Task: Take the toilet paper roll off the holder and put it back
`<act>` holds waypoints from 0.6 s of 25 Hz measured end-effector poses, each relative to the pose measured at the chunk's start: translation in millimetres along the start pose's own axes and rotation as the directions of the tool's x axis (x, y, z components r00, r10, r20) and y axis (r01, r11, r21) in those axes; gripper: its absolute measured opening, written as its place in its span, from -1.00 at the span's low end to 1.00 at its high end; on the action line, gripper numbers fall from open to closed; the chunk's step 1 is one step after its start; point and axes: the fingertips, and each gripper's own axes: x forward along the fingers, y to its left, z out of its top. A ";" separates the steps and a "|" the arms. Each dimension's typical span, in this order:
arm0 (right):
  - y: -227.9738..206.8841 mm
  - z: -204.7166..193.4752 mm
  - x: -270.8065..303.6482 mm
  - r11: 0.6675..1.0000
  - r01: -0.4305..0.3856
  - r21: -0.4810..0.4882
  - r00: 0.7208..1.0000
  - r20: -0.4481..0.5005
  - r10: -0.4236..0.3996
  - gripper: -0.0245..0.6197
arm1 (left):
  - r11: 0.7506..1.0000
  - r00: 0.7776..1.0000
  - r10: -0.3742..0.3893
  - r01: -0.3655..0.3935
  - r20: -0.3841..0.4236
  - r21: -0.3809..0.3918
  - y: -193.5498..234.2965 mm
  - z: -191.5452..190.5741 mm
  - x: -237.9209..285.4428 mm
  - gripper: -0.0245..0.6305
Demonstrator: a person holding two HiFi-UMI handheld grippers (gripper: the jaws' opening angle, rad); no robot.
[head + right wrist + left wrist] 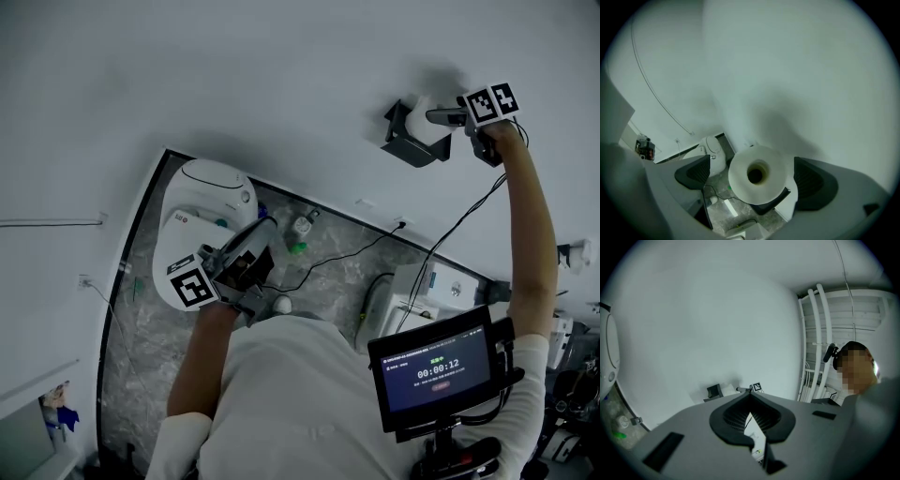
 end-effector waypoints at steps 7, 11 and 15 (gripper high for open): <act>30.8 63.2 -76.7 0.991 -0.083 0.101 0.893 0.449 0.029 0.78 | 1.000 1.000 -0.016 0.016 -0.019 0.017 -5.0 5.0 6.0 -0.91; 81.8 83.7 -144.4 0.957 -0.267 0.117 0.712 0.693 0.114 0.78 | 0.999 0.999 -0.027 0.029 -0.029 0.042 -31.3 6.0 0.1 -0.91; 112.8 84.3 -193.2 0.869 -0.483 0.106 0.441 0.887 0.137 0.77 | 0.998 0.999 -0.028 0.030 -0.040 0.053 -37.6 7.0 1.6 -0.91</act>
